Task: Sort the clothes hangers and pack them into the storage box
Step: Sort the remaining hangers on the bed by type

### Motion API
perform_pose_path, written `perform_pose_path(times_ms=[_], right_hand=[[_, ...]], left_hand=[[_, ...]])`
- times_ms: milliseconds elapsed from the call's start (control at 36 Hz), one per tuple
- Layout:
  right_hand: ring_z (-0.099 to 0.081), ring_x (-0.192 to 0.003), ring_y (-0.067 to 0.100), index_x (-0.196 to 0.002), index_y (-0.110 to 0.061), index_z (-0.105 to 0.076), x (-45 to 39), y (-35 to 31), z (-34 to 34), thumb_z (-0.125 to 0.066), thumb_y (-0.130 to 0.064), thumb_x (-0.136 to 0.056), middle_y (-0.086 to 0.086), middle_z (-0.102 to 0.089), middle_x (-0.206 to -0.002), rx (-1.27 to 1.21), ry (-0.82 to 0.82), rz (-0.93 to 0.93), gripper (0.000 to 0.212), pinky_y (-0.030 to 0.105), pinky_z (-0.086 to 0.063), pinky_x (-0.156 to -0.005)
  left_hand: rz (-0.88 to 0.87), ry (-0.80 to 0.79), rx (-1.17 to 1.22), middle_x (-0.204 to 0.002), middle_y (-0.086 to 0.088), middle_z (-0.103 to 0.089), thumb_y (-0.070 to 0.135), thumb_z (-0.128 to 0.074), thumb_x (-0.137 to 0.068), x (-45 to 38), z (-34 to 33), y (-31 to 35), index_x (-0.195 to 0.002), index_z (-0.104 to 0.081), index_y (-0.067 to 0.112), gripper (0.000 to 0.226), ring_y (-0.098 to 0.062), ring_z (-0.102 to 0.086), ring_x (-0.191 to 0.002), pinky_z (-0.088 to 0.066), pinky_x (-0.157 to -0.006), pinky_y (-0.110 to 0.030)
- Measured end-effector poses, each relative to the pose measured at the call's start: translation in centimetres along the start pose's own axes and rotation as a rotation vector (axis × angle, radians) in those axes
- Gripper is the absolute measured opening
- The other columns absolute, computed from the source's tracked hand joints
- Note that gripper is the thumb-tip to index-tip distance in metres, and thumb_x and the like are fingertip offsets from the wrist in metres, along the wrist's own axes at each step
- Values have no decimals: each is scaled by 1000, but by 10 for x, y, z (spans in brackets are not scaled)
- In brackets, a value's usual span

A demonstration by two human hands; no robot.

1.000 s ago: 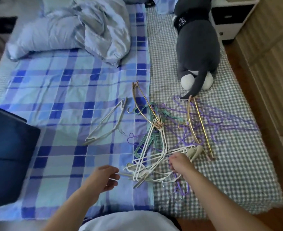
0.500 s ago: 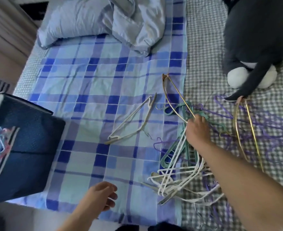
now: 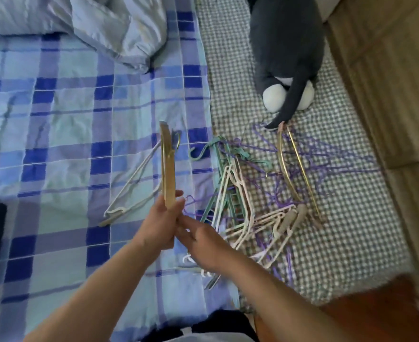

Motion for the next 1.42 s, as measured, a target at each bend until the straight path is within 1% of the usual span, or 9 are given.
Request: perform_pose_path(times_ms=[83,194,444,667,833,944,1111,1306,1417], right_hand=[[-58,-116,17,-135,-17,-56,-10,40,68,-49,-27,-104,2,-60,-133,207,222,-113,33,29,-45,-94],[-57,-96,22,-120,-10,-60,-7,127,184,-53,-8,-97,7,-60,-119,533,692,-481,24,35,-51,-78],[-56,-110,39,-117,-3,-61,-34,205,256,-61,-4,-89,20,-64,-116,838,662,-624,28,47,-52,-91],[-60,-68,28,-76,-11,-62,6,188,275,-66,-10,-90,12,-66,-81,414,837,-504,14,28,-41,-56],[-50,-61,20,-80,-9,-50,45,154,268,-62,-15,-95,5,-55,-75,292,880,-386,20,29,-33,-47],[-53,-67,22,-85,-14,-49,78,131,261,-58,-17,-98,4,-53,-79,242,908,-236,16,37,-40,-55],[-69,-93,22,-99,-24,-63,116,127,309,-65,-22,-94,0,-69,-97,-319,1226,-149,6,43,-57,-83],[-72,-100,14,-113,-12,-63,135,128,309,-61,-2,-96,5,-74,-109,-983,1172,-43,20,30,-58,-87],[-69,-108,14,-125,-5,-63,137,159,297,-58,3,-96,4,-70,-120,-1225,1085,-207,30,32,-54,-97]], left_hand=[[34,-32,-123,-80,4,-62,29,-68,-92,5,18,-16,-89,-68,31,3,-20,-57,-78,-48,-71,-31],[113,54,-90,-92,-1,-68,18,-64,-99,20,43,-48,-99,-69,20,6,-24,-64,-89,-48,-79,-38],[185,336,-20,-94,0,-73,14,-63,-99,58,70,-85,-98,-71,18,9,-29,-68,-91,-51,-80,-40],[164,283,-48,-101,-4,-75,15,-63,-99,76,27,-61,-98,-73,21,11,-29,-70,-100,-54,-85,-44],[100,225,-63,-104,-3,-74,16,-64,-99,90,-10,-29,-101,-73,22,11,-27,-70,-102,-53,-95,-47],[36,215,-48,-100,-3,-73,17,-64,-98,105,-19,-6,-101,-72,19,8,-29,-69,-102,-52,-95,-48],[3,205,29,-98,-5,-72,15,-63,-99,119,-13,4,-97,-71,19,9,-28,-68,-97,-51,-87,-42],[39,217,123,-97,-3,-71,13,-62,-99,125,-19,-1,-96,-71,19,11,-31,-69,-97,-52,-84,-41],[54,191,123,-94,-2,-74,15,-64,-98,126,-28,-6,-98,-71,18,8,-34,-70,-103,-52,-85,-42]])
Point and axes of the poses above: each hand's wrist, its own x-axis away from the middle knuckle, its own z-axis out of the back of the hand, y = z × x, the point moved 4 cm from there along -x, towards the middle knuckle
